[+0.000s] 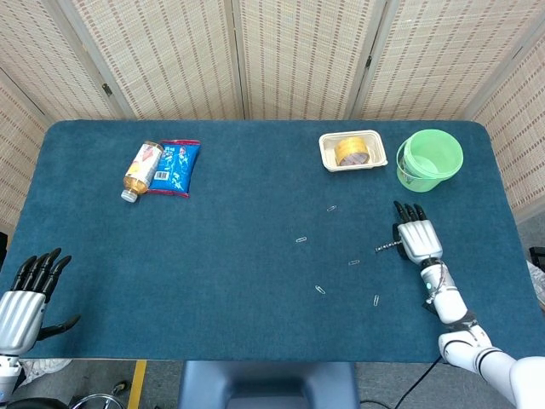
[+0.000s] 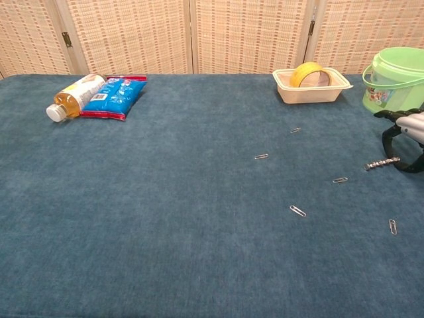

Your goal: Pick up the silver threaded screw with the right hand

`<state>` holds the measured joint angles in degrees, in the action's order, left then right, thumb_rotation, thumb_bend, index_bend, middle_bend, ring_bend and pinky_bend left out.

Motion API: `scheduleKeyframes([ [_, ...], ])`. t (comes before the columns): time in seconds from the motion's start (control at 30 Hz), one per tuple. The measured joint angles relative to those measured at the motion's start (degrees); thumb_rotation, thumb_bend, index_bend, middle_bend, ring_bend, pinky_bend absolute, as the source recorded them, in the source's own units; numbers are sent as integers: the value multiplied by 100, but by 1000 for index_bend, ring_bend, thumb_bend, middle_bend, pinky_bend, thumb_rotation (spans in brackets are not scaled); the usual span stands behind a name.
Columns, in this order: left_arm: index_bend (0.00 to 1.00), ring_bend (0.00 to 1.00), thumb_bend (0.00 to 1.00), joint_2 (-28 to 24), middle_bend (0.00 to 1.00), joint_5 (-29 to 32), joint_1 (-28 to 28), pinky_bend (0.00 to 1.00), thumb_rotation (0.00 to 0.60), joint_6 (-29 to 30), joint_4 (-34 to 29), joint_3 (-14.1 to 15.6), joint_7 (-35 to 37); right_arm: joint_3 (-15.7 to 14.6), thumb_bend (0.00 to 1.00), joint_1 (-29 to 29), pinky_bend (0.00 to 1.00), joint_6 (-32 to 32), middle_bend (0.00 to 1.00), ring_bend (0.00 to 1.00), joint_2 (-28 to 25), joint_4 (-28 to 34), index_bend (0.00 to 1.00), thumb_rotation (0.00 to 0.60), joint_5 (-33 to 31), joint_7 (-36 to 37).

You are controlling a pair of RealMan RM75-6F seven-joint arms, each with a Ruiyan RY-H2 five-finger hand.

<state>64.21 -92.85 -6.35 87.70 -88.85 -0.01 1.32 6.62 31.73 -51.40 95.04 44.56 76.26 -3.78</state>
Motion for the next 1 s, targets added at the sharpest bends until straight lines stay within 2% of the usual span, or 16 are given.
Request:
scheduleKeyframes([
  [0.2, 0, 0, 194, -3, 0, -15, 4, 0, 600, 14, 9, 4, 25, 3, 379, 9, 0, -30, 0, 0, 62, -88, 682, 600, 7, -45],
  [0.47, 0, 0, 195, 4, 0, -49, 18, 0, 600, 56, 25, 11, 42, -6, 406, 10, 0, -69, 17, 0, 176, -222, 751, 600, 1, -254],
  [1.0, 0, 0, 197, 22, 0, -73, 43, 0, 600, 115, 46, 8, 43, 103, 425, -41, 0, -281, 32, 0, 21, 145, 767, 600, -49, -248],
])
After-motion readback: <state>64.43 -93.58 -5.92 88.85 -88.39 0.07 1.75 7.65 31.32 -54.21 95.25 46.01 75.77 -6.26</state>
